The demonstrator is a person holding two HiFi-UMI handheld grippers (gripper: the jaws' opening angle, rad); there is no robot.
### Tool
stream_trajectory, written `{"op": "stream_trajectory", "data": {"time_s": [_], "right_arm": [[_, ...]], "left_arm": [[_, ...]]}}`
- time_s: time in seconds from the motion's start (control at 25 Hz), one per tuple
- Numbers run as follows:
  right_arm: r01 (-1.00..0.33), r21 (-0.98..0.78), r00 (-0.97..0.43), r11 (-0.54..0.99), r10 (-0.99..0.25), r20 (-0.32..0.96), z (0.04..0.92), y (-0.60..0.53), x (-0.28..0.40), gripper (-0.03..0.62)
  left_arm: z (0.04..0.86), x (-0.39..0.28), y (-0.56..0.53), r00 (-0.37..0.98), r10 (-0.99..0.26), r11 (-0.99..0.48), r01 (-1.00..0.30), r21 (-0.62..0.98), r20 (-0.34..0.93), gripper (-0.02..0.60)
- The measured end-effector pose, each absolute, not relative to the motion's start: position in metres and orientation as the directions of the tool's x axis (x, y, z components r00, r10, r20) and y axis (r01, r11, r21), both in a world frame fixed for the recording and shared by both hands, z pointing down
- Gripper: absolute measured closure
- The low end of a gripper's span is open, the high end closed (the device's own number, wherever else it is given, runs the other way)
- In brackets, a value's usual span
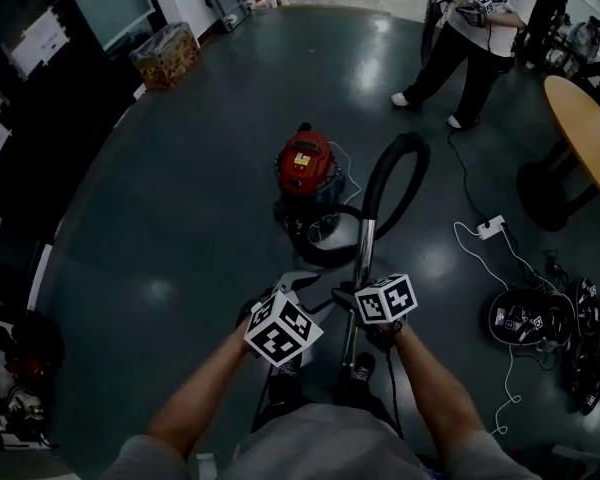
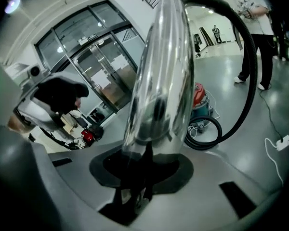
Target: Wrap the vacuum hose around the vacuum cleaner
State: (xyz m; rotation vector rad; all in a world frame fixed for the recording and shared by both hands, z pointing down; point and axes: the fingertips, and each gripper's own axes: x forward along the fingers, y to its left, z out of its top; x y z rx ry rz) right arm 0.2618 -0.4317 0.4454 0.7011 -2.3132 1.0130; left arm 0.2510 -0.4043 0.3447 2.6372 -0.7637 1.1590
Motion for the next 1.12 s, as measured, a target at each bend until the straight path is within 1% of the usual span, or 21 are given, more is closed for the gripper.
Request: {"op": "stream_trajectory", "data": {"time_s": [0.24, 0.44, 0.56, 0.64, 0.8, 0.92, 1.04, 1.12], "right_arm": [[-0.566, -0.435, -0.709, 0.701, -0.144, 0.690, 0.465, -0.410, 0.298, 0.484], [-0.492, -0.362, -0.683, 0.792, -0.093, 0.724, 0.477, -0.396, 0.327, 0.484], [-0.457, -0.302, -0.643, 0.837, -0.076, 0.762, 0.484, -0.389, 0.338, 0.484], [-0.431, -0.269, -0.617, 0.861, -0.064, 0.784, 0.487, -0.381, 0.345, 0.484], [-0.380, -0.232, -0.565, 0.895, -0.026, 0.825, 0.493, -0.370, 0.363, 0.484], [-0.325, -0.219, -0.529, 0.920, 0.016, 0.849, 0.495, -0.361, 0.374, 0.484], [-0.279, -0.182, -0.471, 0.943, 0.031, 0.882, 0.498, -0.358, 0.386, 0.484], [-0.249, -0.148, -0.436, 0.957, 0.025, 0.899, 0.499, -0.361, 0.391, 0.484]], "left_arm": [[0.341, 0.302, -0.422, 0.550, -0.425, -0.867, -0.475, -0.150, 0.719, 0.368], [0.336, 0.339, -0.424, 0.518, -0.451, -0.874, -0.422, -0.241, 0.727, 0.370], [0.332, 0.346, -0.424, 0.485, -0.470, -0.874, -0.376, -0.309, 0.738, 0.370], [0.331, 0.348, -0.420, 0.469, -0.461, -0.879, -0.357, -0.315, 0.753, 0.370], [0.330, 0.353, -0.417, 0.473, -0.446, -0.881, -0.380, -0.281, 0.760, 0.370], [0.329, 0.355, -0.412, 0.462, -0.466, -0.874, -0.373, -0.311, 0.755, 0.370], [0.327, 0.359, -0.411, 0.450, -0.477, -0.875, -0.329, -0.356, 0.755, 0.370], [0.332, 0.361, -0.412, 0.440, -0.459, -0.887, -0.284, -0.365, 0.772, 0.370]]}}
